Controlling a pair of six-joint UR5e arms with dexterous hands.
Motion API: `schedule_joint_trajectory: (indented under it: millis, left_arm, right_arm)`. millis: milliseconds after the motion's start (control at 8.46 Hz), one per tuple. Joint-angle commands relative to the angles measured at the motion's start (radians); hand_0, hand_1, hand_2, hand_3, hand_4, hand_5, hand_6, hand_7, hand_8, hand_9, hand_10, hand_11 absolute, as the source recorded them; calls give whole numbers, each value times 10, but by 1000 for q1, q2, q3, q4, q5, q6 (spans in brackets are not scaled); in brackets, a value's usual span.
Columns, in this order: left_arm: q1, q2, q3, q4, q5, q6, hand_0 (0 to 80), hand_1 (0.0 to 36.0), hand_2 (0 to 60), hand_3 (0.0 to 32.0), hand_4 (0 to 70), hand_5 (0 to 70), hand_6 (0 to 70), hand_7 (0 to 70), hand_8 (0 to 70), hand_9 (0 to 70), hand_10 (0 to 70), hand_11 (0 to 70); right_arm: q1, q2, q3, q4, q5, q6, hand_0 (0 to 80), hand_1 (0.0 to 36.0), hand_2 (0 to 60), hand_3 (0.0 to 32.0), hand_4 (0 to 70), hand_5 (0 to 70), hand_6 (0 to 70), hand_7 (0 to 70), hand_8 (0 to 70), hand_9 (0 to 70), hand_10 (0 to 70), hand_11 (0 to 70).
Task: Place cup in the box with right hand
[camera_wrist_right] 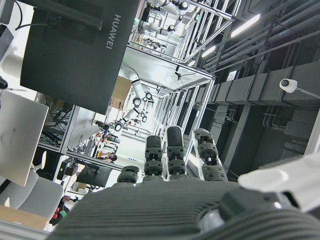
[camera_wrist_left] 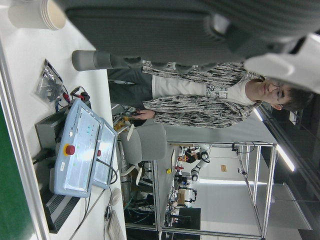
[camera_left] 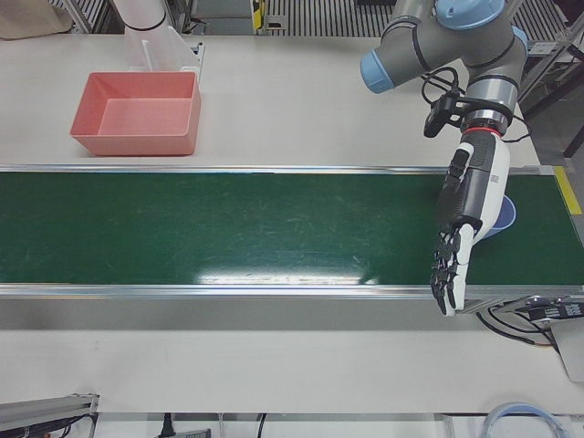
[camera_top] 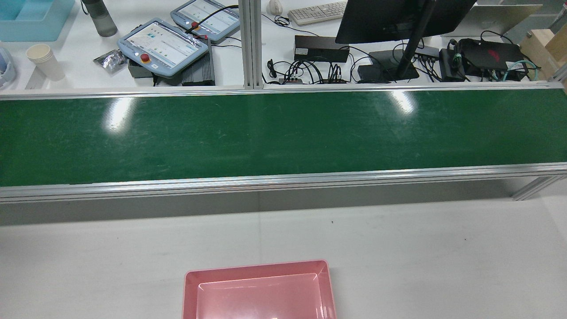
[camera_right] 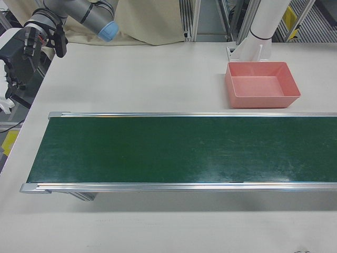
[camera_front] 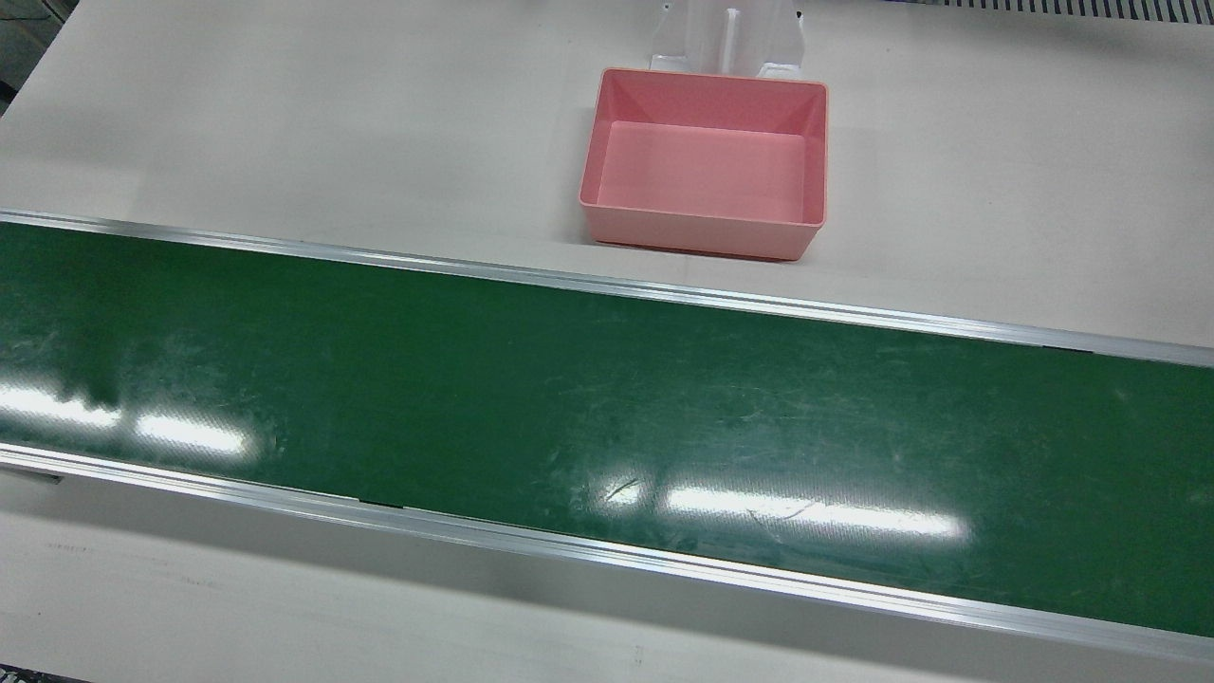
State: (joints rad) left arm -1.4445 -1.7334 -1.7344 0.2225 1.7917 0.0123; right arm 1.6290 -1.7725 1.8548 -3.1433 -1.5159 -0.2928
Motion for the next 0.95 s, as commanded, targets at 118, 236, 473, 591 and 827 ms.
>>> schedule_joint_trajectory:
  millis: [118,236,473,591,827]
  left_arm:
    - [0,0,1,0,0,0,0,0,0,0,0,0,0,0,0,0,0,0]
    - [0,0,1,0,0,0,0,0,0,0,0,0,0,0,0,0,0,0]
    - [0,0,-1,-2,0,0,0,0,0,0,0,0,0,0,0,0,0,0]
    - [0,0,1,0,0,0,0,0,0,0,0,0,0,0,0,0,0,0]
    - [0,0,-1,0,0,0,0,0,0,0,0,0,0,0,0,0,0,0]
  right_arm:
    - [11,-21,-57,-17,3,0,209,19,28,0,66,6,81,369,76,182,0,0]
    - [12,-19,-121,-14,13,23,228,22,20,0,50,8,80,368,74,176,0,0]
    - [11,-18,-131,-11,17,35,228,22,4,0,4,10,74,336,75,166,0,0]
    - [9,-13,-143,-6,16,34,233,21,0,0,4,10,73,329,72,163,0,0]
    - [6,7,-144,-6,17,32,233,19,0,0,36,9,75,342,74,167,0,0]
